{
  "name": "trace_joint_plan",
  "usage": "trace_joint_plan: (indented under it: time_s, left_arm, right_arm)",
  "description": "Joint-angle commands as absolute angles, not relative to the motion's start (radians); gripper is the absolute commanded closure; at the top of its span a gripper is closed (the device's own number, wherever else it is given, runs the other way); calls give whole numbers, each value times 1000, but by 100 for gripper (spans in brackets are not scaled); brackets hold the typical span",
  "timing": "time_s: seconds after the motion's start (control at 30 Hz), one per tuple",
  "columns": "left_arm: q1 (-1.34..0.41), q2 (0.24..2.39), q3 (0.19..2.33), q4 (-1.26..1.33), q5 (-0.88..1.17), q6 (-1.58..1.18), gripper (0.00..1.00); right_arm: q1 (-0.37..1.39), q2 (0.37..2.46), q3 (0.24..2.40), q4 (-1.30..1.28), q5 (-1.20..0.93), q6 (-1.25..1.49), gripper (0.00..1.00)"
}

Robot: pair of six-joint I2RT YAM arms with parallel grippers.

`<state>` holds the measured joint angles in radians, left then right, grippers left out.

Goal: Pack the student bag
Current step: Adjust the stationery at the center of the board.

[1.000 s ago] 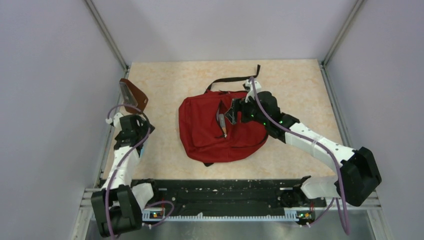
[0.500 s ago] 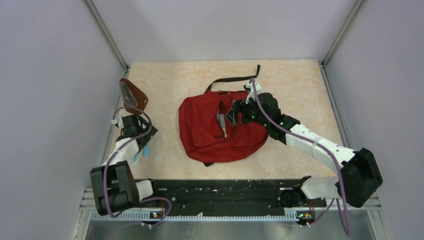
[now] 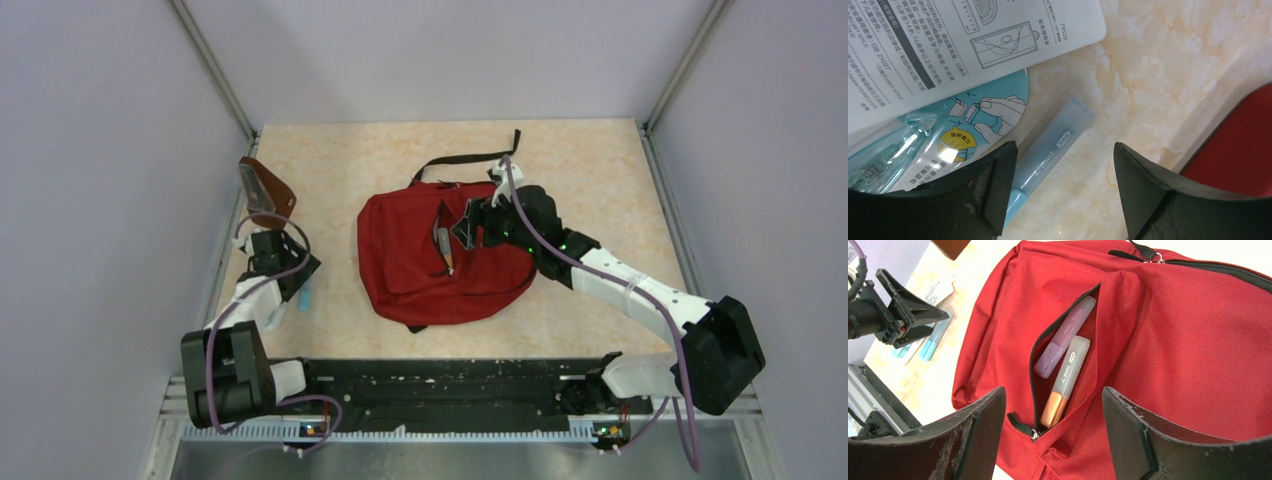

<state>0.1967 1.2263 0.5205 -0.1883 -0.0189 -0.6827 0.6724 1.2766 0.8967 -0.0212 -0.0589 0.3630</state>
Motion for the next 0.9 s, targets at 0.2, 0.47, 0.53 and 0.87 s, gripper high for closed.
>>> trace_joint_plan:
  time_s: [0.2,0.47,0.53,0.87]
  left_arm:
    - [196,1301,511,-217,-13,-689,39]
    - [164,1395,588,-284,-42,-662,45]
    - [146,1420,616,-305,-57,-658,45]
    - [36,1562,705,-339,-57,-668,55]
  right_arm:
    - [678,1255,899,29,-65,371,34]
    - [678,1249,895,34,-64,377,35]
    - [678,1243,889,39,-63,381,35]
    - [678,1210,865,41,-55,389,35]
